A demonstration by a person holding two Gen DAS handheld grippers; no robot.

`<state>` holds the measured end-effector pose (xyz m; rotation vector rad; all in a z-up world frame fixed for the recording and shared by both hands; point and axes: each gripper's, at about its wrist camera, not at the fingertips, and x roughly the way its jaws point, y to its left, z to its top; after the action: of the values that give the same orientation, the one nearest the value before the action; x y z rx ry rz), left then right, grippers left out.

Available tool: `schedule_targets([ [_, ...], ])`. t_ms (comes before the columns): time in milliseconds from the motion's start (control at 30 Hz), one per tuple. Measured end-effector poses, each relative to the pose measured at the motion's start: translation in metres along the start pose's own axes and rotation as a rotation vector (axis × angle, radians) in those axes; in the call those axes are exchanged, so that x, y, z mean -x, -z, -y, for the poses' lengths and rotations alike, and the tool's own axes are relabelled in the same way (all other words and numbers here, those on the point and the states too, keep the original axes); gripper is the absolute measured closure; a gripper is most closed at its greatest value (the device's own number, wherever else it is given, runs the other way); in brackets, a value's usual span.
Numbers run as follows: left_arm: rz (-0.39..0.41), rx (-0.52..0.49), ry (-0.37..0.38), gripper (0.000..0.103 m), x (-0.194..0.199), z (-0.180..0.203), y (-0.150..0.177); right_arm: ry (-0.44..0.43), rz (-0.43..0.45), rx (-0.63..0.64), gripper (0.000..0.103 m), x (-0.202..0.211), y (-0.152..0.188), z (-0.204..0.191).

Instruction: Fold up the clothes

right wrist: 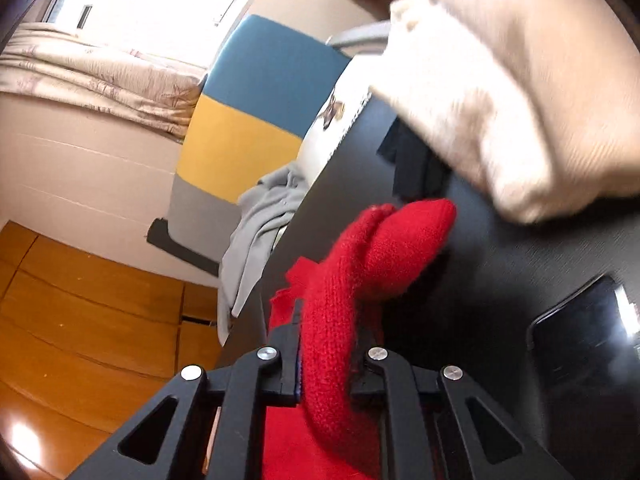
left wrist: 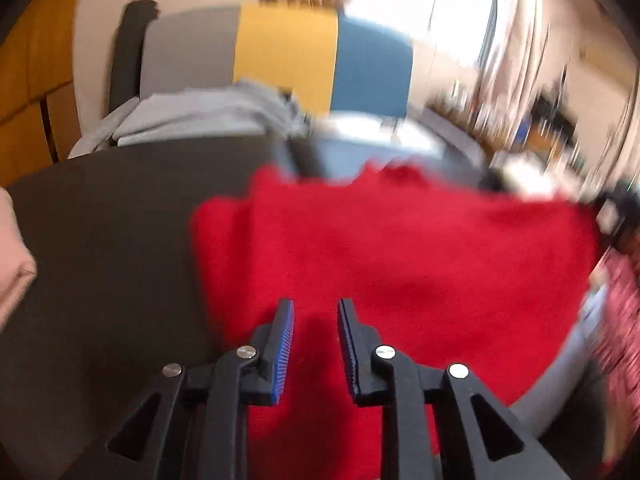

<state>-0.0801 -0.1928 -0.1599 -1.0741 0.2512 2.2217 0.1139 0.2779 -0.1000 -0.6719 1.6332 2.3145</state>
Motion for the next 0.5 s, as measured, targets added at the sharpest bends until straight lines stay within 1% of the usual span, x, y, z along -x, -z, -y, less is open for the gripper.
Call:
schedule_targets([
  [33, -0.006, -0.022, 0.015, 0.081, -0.004, 0.002, 0.001, 0.014, 0.005, 0.013, 0.09, 0.005, -0.002, -0.007],
  [67, 0.013, -0.05, 0.014, 0.081, -0.004, 0.007, 0.003, 0.034, 0.005, 0.046, 0.09, 0.006, -0.003, -0.019],
  [133, 0.017, -0.085, -0.01, 0.08, -0.007, 0.017, 0.003, 0.054, -0.005, 0.128, 0.09, 0.005, 0.001, -0.047],
  [167, 0.016, -0.088, -0.013, 0.079, -0.009, 0.02, 0.003, 0.061, -0.015, 0.176, 0.09, 0.0, 0.009, -0.065],
  [233, 0.015, -0.047, 0.015, 0.078, -0.01, 0.018, 0.002, 0.057, -0.043, 0.27, 0.09, -0.015, 0.03, -0.104],
  [333, 0.018, 0.053, 0.093, 0.079, -0.009, 0.001, 0.004, 0.01, -0.101, 0.404, 0.09, -0.047, 0.072, -0.164],
  [400, 0.022, 0.106, 0.14, 0.079, -0.011, -0.012, 0.007, -0.014, -0.148, 0.499, 0.09, -0.071, 0.108, -0.194],
  [500, 0.036, 0.145, 0.177, 0.079, -0.011, -0.022, 0.013, -0.01, -0.234, 0.678, 0.09, -0.115, 0.167, -0.228],
])
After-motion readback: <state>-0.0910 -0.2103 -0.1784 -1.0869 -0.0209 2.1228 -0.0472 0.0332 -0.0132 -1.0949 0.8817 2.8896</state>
